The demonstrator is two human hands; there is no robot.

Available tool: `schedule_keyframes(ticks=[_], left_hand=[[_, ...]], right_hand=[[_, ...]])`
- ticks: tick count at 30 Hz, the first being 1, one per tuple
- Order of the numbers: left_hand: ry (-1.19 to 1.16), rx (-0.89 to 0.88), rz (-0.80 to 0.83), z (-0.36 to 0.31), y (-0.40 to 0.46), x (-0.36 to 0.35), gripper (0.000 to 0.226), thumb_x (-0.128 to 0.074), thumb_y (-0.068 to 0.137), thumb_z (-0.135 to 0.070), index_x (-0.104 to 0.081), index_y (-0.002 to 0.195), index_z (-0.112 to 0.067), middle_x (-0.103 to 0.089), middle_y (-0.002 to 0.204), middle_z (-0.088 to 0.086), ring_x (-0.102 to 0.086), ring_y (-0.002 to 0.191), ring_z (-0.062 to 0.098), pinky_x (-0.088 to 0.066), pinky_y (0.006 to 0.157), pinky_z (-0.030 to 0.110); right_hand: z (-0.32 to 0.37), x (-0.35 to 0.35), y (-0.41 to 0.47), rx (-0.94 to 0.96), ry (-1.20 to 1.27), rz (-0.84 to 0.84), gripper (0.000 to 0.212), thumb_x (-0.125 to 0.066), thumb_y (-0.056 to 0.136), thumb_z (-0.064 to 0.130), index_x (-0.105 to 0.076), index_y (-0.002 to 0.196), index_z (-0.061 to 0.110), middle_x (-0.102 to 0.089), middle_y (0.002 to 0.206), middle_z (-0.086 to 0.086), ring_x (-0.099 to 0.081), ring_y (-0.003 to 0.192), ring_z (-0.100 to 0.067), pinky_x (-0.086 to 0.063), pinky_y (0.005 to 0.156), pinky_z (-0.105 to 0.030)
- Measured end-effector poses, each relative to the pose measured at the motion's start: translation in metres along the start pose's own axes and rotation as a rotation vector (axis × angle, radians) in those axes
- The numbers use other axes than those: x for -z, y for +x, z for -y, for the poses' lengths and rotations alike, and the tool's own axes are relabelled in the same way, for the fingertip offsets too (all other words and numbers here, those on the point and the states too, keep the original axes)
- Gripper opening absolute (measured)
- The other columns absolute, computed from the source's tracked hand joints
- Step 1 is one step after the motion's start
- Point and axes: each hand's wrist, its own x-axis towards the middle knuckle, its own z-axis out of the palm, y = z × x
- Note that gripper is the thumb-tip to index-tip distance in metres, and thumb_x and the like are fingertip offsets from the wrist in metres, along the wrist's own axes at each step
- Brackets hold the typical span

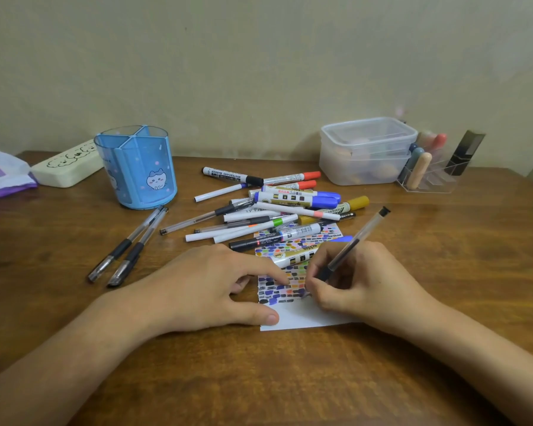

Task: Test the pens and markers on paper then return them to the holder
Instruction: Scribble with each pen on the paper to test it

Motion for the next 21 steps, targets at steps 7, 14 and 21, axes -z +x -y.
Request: schedule_keyframes(ticks=[7,14,21], left_hand=[[0.022,0.000,-0.005,0.0010,0.0006,-0.0004,0.049,-0.056,0.079,-0.075,-0.045,0.125,-0.065,-0.044,0.064,-0.008,-0.049,0.072,-0.005,-0.028,0.055,0.021],[0.026,0.003,0.010,0.0010,0.0006,-0.0002,0.050,-0.055,0.079,-0.076,-0.043,0.126,-0.066,-0.048,0.068,-0.008,-0.050,0.076,-0.006,-0.030,0.055,0.021],[0.028,0.005,0.006,0.0007,0.0004,-0.0002,0.049,-0.055,0.079,-0.076,-0.045,0.126,-0.064,-0.045,0.064,-0.008,-0.050,0.069,-0.002,-0.030,0.053,0.021]], right_hand=[[0.0015,-0.0005,-0.0004,0.003,0.024,0.014,0.010,-0.074,0.081,0.016,-0.070,0.073,0.021,-0.069,0.065,0.008,-0.060,0.054,-0.003,-0.041,0.054,-0.013],[0.0015,-0.0016,-0.0005,-0.003,0.052,0.022,0.012,-0.075,0.084,0.014,-0.071,0.074,0.021,-0.068,0.065,0.009,-0.059,0.054,-0.003,-0.041,0.054,-0.013],[0.0024,-0.0015,-0.0010,0.006,0.068,0.016,0.013,-0.075,0.084,0.013,-0.072,0.074,0.020,-0.068,0.065,0.010,-0.059,0.056,-0.003,-0.041,0.056,-0.013]])
